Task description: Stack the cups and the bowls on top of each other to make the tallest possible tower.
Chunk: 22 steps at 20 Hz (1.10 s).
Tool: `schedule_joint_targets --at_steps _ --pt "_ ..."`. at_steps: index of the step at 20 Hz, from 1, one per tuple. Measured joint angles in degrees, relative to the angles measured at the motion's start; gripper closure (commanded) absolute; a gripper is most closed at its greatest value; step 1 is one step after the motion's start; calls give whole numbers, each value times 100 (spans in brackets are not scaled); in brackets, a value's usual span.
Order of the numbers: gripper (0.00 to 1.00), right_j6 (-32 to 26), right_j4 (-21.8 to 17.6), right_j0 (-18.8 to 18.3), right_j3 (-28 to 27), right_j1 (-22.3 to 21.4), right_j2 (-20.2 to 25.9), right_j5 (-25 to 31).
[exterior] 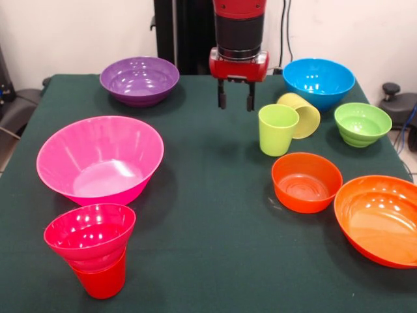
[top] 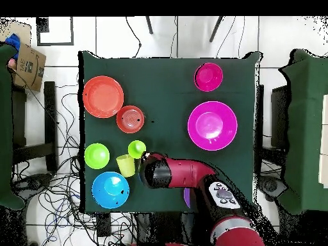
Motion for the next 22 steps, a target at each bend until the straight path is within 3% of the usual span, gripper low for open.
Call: schedule_joint_targets --at_steps 22 --pt "0 0 644 120 -208 -255 133 543"
